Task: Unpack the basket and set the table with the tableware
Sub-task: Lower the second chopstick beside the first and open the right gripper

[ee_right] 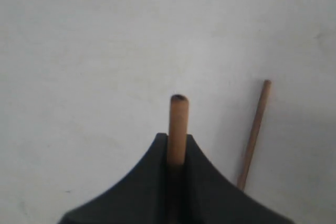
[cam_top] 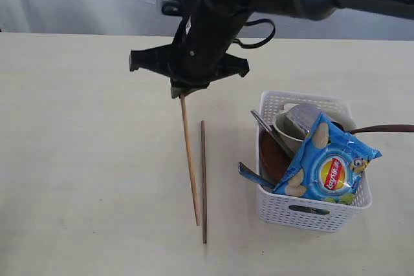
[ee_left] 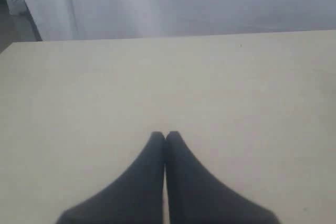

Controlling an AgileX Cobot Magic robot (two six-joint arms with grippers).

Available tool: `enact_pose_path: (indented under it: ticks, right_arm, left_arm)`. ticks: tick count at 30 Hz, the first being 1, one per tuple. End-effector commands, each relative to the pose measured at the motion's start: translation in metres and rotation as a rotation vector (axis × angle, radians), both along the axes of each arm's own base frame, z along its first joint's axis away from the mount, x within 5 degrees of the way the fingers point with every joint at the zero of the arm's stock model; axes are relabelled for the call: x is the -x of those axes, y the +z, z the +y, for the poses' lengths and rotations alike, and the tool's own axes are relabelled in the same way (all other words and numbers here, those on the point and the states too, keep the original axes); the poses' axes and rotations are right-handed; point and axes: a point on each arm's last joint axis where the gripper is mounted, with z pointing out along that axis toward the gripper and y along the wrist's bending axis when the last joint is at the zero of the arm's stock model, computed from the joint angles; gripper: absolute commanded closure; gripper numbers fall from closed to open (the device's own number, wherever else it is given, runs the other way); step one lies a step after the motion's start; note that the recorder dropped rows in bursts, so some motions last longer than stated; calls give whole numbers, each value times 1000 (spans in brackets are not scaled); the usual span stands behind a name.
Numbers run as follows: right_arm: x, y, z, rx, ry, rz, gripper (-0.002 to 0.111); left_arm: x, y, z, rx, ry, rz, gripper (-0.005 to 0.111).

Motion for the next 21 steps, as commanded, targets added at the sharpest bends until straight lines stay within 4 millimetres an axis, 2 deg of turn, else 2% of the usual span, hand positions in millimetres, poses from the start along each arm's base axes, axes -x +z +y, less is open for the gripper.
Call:
enact_pose_path:
  ticks: [1,6,16,21]
  right_arm:
    - [-1,-25,7,46,-40,60,109]
    - [-3,-42,9,65,-59,92,109]
    - [-9,-45,11,40,-61,48,109]
    - [-12,-62,11,88,-48,53,109]
  left_arm:
    - [0,-1,-1,15,-6,-4,107]
    - [0,-1,-1,15,-6,-4,107]
    - [0,-1,-1,15,-6,-4,107]
    - [0,-1,-1,15,-6,-4,107]
